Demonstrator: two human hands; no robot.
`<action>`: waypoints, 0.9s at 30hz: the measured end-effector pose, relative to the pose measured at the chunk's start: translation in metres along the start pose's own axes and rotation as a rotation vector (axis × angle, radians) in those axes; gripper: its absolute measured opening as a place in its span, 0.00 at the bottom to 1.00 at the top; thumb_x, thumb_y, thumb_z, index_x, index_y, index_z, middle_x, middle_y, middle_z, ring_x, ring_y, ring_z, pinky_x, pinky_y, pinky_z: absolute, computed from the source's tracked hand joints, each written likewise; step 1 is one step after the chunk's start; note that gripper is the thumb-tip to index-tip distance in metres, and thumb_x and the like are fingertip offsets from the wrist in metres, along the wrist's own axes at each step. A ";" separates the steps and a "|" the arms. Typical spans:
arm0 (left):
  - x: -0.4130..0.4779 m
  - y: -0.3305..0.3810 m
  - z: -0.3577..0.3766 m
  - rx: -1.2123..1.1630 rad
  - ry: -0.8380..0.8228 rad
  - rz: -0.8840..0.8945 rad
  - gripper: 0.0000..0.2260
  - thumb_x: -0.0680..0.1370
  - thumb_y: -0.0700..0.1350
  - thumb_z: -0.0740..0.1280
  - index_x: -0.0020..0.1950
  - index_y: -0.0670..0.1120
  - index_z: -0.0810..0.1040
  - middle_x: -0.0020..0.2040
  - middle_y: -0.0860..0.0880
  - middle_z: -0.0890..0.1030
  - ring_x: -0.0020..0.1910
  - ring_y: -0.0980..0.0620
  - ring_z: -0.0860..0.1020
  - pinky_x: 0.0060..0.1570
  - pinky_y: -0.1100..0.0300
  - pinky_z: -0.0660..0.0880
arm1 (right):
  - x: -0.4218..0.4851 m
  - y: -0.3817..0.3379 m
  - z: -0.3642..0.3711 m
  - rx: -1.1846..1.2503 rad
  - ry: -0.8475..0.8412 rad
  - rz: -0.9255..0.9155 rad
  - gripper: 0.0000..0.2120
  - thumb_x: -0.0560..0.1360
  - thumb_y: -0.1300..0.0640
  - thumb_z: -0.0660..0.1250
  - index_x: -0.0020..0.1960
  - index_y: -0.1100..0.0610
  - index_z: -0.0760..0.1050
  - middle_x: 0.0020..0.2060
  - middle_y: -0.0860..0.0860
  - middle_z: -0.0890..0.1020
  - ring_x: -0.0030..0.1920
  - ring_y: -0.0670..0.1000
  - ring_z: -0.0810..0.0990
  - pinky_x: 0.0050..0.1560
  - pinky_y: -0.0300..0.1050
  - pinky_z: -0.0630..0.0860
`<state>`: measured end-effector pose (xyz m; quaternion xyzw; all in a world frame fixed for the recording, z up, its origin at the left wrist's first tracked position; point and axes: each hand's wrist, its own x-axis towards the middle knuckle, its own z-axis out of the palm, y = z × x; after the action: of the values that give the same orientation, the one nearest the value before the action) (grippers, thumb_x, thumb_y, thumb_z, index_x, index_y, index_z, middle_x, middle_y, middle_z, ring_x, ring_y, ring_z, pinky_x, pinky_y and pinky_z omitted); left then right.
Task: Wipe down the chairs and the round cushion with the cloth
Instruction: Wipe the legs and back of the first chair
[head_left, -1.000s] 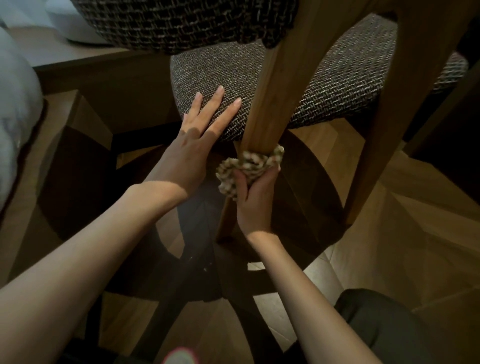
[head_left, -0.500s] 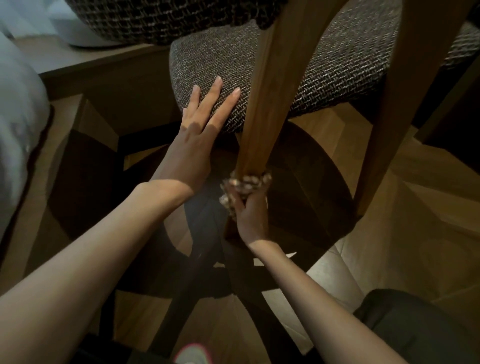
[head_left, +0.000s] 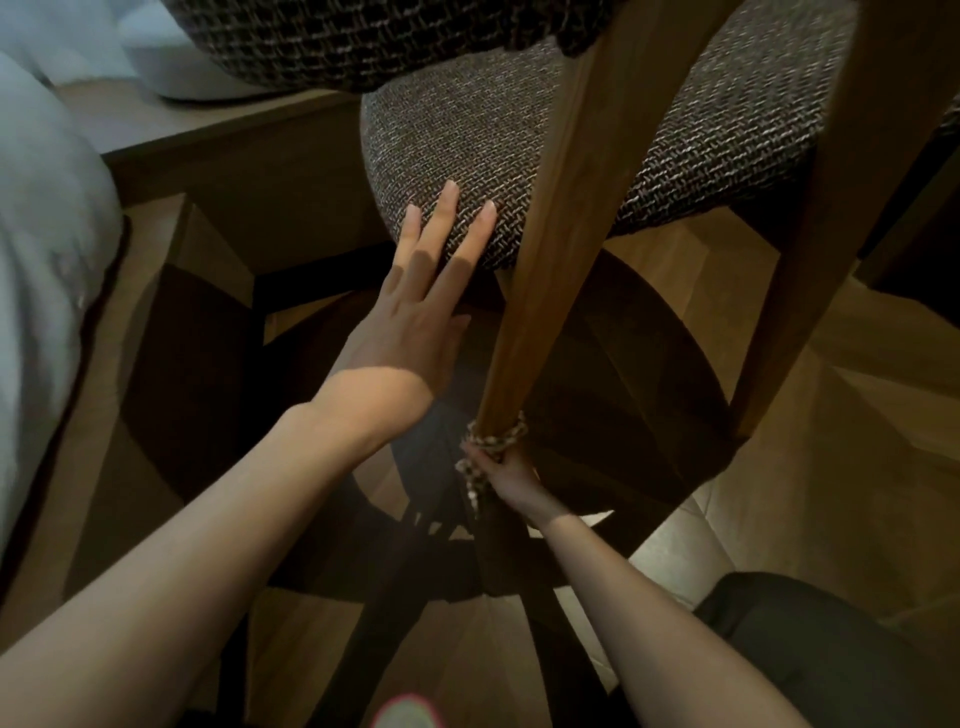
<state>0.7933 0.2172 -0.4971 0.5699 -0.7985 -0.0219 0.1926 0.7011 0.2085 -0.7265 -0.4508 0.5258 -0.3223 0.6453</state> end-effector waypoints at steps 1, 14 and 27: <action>-0.002 0.000 0.000 0.005 -0.007 -0.006 0.37 0.78 0.36 0.62 0.75 0.58 0.42 0.78 0.50 0.38 0.76 0.47 0.38 0.73 0.53 0.43 | -0.002 -0.003 0.000 0.001 -0.005 -0.004 0.09 0.77 0.54 0.68 0.55 0.49 0.71 0.55 0.48 0.77 0.58 0.47 0.77 0.49 0.23 0.65; -0.003 -0.015 -0.007 0.082 -0.054 0.065 0.42 0.75 0.32 0.64 0.73 0.61 0.39 0.77 0.54 0.38 0.77 0.49 0.40 0.71 0.54 0.46 | -0.020 -0.065 -0.006 -0.027 0.419 -0.407 0.27 0.71 0.50 0.72 0.67 0.55 0.69 0.52 0.40 0.78 0.53 0.27 0.72 0.49 0.16 0.63; -0.013 0.005 0.001 0.094 -0.076 -0.034 0.43 0.76 0.41 0.65 0.73 0.57 0.33 0.74 0.54 0.30 0.74 0.48 0.33 0.73 0.48 0.42 | -0.005 -0.006 -0.005 -0.082 0.025 0.067 0.16 0.76 0.49 0.68 0.62 0.47 0.71 0.62 0.48 0.75 0.64 0.47 0.72 0.61 0.40 0.65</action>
<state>0.7916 0.2304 -0.5008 0.5906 -0.7956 -0.0089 0.1348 0.6950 0.2093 -0.7195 -0.4552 0.5615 -0.2844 0.6298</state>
